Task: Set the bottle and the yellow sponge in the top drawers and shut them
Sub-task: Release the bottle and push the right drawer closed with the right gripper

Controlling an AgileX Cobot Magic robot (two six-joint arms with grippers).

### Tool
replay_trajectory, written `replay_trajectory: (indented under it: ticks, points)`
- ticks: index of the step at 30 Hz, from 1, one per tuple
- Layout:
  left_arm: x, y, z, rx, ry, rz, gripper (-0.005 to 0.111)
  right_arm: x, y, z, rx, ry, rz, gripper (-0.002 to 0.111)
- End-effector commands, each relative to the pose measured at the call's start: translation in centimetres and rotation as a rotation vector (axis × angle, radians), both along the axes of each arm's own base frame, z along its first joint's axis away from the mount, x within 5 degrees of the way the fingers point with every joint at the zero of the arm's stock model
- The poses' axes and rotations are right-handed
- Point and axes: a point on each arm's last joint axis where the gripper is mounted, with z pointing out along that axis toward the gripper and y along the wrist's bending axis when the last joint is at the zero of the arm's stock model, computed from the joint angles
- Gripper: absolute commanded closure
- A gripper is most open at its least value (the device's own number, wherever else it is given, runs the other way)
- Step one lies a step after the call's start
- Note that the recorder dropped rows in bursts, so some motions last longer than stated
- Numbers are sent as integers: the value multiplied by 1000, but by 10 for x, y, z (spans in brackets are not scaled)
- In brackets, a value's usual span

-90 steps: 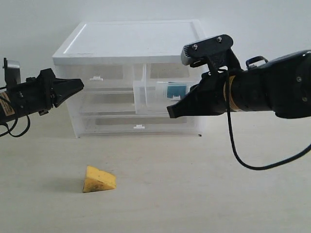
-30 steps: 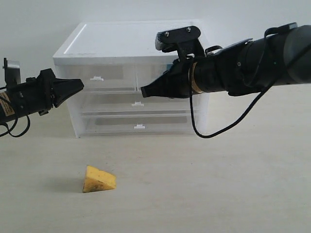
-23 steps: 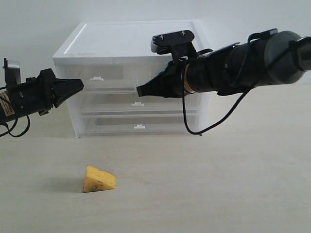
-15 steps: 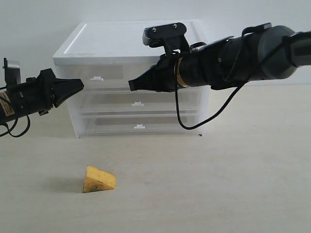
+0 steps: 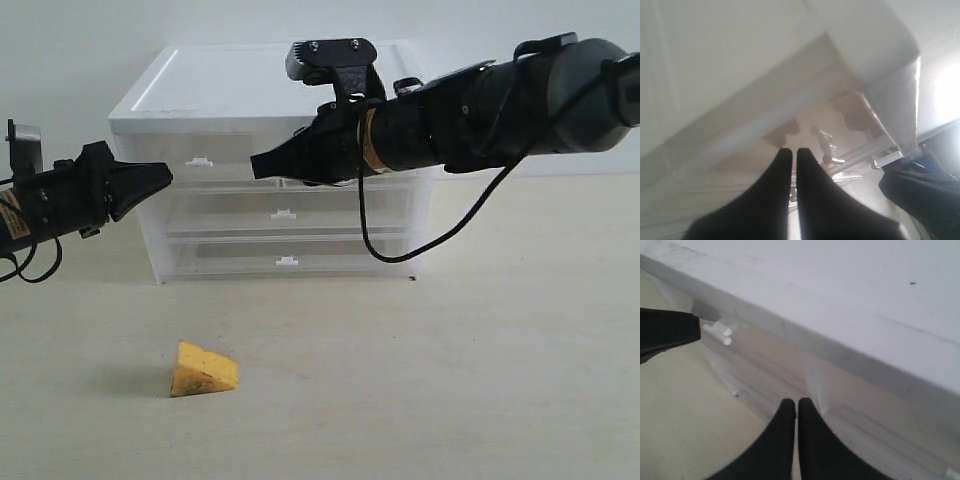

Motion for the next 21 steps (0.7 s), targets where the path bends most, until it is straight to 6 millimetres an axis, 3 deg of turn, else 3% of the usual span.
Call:
replay_trajectory:
  ticks: [1, 7, 14, 21]
  points:
    - [9, 7, 4, -43, 7, 93, 103, -14, -16, 5, -19, 4, -35, 108]
    - [9, 7, 4, -44, 7, 95, 103, -13, -53, 0, -40, 27, -260, 108]
    - [9, 7, 4, -43, 8, 96, 103, -2, -85, -5, 193, 227, -126, 108]
    - [7, 5, 8, -74, -21, 71, 103, 20, -129, -5, 262, 200, -306, 108]
